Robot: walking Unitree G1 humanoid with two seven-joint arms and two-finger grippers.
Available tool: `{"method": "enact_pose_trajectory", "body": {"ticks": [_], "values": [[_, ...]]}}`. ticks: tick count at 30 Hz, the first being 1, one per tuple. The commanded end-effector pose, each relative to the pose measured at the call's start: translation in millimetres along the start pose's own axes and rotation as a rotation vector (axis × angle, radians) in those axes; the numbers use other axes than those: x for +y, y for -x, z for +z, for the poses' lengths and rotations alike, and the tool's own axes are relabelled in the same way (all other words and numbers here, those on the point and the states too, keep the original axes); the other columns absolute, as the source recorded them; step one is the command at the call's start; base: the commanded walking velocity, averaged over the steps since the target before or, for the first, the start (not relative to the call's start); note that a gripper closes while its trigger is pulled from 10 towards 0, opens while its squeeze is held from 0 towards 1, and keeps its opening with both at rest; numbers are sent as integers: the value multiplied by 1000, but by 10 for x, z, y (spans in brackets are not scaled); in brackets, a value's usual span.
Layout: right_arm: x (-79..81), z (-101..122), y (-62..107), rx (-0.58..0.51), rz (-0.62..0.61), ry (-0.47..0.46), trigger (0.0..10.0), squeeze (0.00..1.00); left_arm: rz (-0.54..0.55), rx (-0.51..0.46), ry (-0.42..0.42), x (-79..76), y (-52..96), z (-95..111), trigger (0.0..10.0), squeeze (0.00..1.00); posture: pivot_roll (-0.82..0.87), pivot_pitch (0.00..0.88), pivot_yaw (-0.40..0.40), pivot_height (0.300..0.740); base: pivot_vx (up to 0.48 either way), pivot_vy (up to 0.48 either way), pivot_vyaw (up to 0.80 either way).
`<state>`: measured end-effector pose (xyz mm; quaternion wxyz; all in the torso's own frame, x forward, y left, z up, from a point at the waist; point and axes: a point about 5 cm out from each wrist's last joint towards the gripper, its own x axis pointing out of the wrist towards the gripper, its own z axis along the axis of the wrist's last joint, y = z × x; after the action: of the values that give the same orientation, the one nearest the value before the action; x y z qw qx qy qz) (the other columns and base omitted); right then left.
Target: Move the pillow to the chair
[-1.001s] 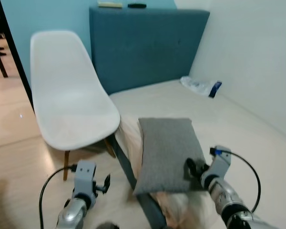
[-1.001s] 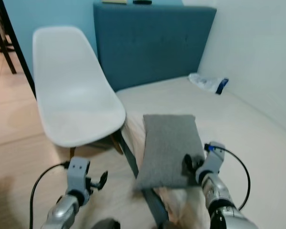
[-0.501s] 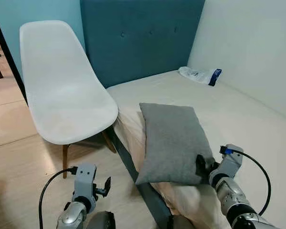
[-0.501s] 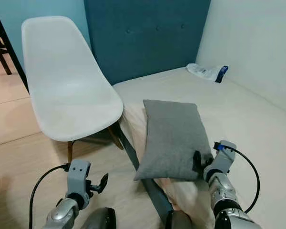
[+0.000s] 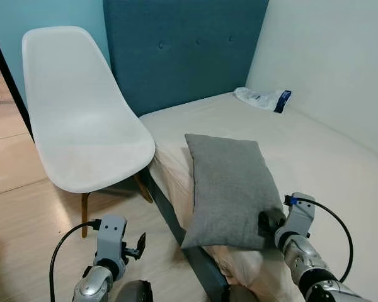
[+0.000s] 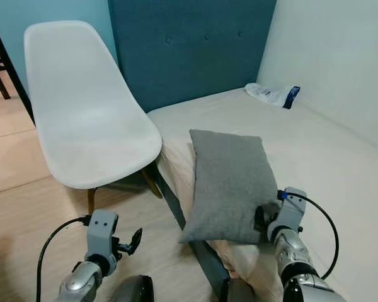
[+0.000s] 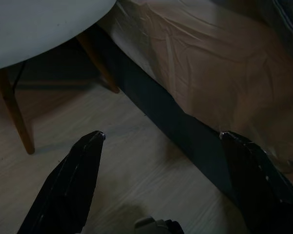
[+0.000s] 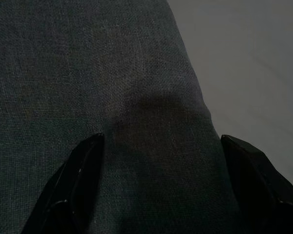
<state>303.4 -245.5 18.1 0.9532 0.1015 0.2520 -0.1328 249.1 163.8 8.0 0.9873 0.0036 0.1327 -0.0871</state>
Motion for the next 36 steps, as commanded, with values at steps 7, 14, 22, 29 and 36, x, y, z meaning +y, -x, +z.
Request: {"method": "enact_pose_trajectory", "body": {"ticks": [7, 14, 22, 29, 36], "values": [[35, -315, 44, 181, 9, 18, 0, 0, -14, 12, -4, -41, 11, -12, 10000, 0, 146, 67, -81, 595, 0, 0, 0], [135, -474, 79, 286, 73, -21, 0, 0, -12, 7, 0, -46, 8, -3, 10000, 0, 145, 67, -85, 595, 0, 0, 0], [240, -497, 84, 296, 134, -68, 0, 0, -17, 5, 0, -56, -1, 8, 10000, 0, 144, 63, -86, 595, 0, 0, 0], [402, -347, 53, 198, 263, -143, 0, 0, -19, 3, 0, -61, -22, 22, 10000, 0, 140, 53, -86, 595, 0, 0, 0], [713, 73, 33, -23, 509, -226, 0, 0, -26, -23, 2, -83, -90, 105, 10000, 0, 134, 35, -90, 595, 0, 0, 0]]}}
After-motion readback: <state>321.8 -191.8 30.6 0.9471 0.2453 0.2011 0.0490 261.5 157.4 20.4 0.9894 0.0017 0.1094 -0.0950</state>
